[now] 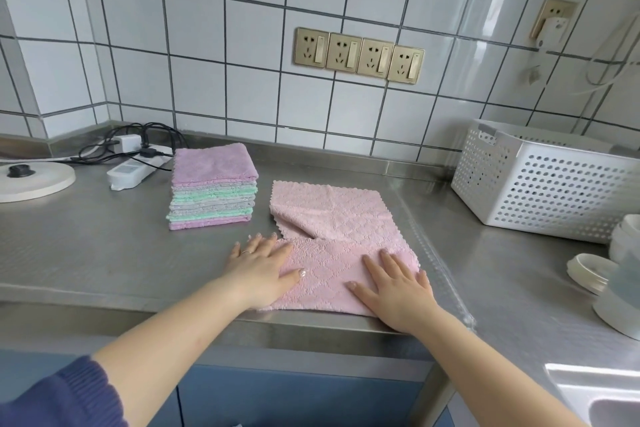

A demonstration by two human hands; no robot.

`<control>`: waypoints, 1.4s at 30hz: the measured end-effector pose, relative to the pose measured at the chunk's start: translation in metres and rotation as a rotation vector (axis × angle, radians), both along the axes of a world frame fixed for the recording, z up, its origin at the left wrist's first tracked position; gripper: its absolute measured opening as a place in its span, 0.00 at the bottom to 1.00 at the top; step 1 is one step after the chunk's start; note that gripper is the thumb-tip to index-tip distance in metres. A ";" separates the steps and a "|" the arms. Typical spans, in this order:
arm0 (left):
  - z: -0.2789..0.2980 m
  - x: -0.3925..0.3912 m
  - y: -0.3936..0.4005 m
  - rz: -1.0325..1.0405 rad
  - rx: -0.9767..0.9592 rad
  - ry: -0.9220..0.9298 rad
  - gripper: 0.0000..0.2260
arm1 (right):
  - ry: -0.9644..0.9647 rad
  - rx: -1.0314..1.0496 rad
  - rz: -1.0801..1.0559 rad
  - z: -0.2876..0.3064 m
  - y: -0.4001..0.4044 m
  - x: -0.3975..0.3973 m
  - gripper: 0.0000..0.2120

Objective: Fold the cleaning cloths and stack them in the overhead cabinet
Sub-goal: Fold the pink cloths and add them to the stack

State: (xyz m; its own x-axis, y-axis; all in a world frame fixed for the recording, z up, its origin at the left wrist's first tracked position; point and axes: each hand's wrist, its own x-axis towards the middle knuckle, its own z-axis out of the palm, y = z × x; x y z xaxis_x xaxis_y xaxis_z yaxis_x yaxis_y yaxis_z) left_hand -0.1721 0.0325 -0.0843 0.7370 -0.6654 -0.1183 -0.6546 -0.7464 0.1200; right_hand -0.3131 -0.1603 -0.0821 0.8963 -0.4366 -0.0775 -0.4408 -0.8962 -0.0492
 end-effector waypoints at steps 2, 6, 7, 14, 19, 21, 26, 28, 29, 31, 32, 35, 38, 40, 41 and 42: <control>0.000 0.000 0.000 0.000 0.007 -0.004 0.29 | 0.009 0.002 -0.016 -0.001 -0.004 -0.001 0.35; 0.001 -0.002 -0.001 0.005 0.008 -0.017 0.29 | -0.001 -0.010 -0.008 -0.002 -0.007 -0.005 0.34; 0.004 -0.004 0.000 -0.002 0.002 -0.054 0.28 | -0.005 -0.006 0.016 -0.001 -0.008 -0.007 0.33; 0.018 -0.088 -0.032 -0.624 -0.266 -0.207 0.18 | -0.522 0.592 -0.144 0.030 -0.043 -0.043 0.19; 0.008 -0.138 -0.072 -0.705 -0.198 -0.146 0.25 | -0.696 0.545 -0.170 0.039 -0.054 -0.074 0.18; 0.002 -0.146 -0.082 -0.658 -0.207 -0.184 0.27 | -0.666 0.517 -0.135 0.037 -0.055 -0.083 0.17; -0.007 -0.152 -0.095 -0.577 -0.233 -0.296 0.26 | -0.601 0.515 -0.099 0.031 -0.056 -0.090 0.18; -0.010 -0.153 -0.097 -0.561 -0.221 -0.348 0.27 | -0.599 0.524 -0.109 0.029 -0.058 -0.090 0.18; -0.010 -0.153 -0.098 -0.550 -0.202 -0.374 0.28 | -0.597 0.529 -0.104 0.029 -0.058 -0.089 0.17; -0.009 -0.151 -0.102 -0.531 -0.185 -0.383 0.29 | -0.599 0.531 -0.110 0.027 -0.061 -0.089 0.17; -0.006 -0.149 -0.103 -0.515 -0.234 -0.339 0.28 | -0.605 0.527 -0.115 0.025 -0.062 -0.089 0.16; 0.004 -0.135 -0.100 -0.401 -0.616 -0.040 0.21 | -0.621 0.503 -0.134 0.025 -0.062 -0.086 0.17; 0.018 -0.125 -0.086 -0.215 -0.975 0.246 0.13 | -0.622 0.510 -0.147 0.025 -0.059 -0.078 0.18; 0.028 -0.121 -0.074 -0.149 -1.124 0.344 0.12 | -0.639 0.537 -0.150 0.025 -0.057 -0.069 0.18; 0.033 -0.117 -0.066 -0.128 -1.170 0.362 0.14 | -0.655 0.559 -0.145 0.027 -0.054 -0.062 0.18; 0.037 -0.116 -0.060 -0.115 -1.203 0.390 0.15 | -0.668 0.591 -0.147 0.029 -0.053 -0.057 0.19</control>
State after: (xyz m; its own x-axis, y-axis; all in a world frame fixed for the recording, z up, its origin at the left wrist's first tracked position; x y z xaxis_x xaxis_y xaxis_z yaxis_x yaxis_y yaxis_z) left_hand -0.2879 -0.0272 -0.0473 0.7205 -0.5608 0.4079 -0.4768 0.0264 0.8786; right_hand -0.3702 -0.2128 -0.0529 0.7738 -0.6040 0.1908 -0.2632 -0.5806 -0.7704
